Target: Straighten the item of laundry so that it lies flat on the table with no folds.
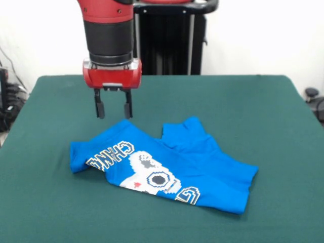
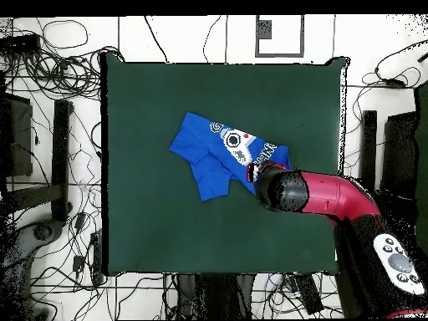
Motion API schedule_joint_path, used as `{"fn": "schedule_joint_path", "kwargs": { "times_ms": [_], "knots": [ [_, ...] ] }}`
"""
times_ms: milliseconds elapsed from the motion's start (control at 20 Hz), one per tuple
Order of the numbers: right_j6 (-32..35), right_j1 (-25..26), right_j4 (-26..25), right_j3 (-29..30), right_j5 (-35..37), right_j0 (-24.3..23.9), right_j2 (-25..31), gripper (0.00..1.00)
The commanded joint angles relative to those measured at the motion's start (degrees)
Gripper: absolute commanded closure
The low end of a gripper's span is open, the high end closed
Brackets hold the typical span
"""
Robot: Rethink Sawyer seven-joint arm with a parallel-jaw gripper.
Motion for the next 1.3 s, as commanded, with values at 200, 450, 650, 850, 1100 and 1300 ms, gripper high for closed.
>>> {"fn": "schedule_joint_path", "kwargs": {
  "times_ms": [200, 450, 650, 850, 1100, 1300],
  "knots": [
    [-21.5, 5.7, -8.9, 3.9, 9.5, -2.7, 16.2, 0.0],
    [-19.4, 5.6, -11.1, 3.4, 10.9, -2.7, 17.8, 0.0],
    [-12.9, 4.5, -11.4, 2.3, 10.8, -0.4, 16.1, 0.0],
    [-7.7, 3.4, -10.4, 0.4, 12.4, 1.9, 13.6, 0.0],
    [-14.2, 5.5, -11.0, -3.1, 15.4, 1.5, 16.1, 0.0],
    [-17.2, 6.7, -12.1, -5.8, 16.9, 1.1, 17.3, 0.0]
  ]
}}
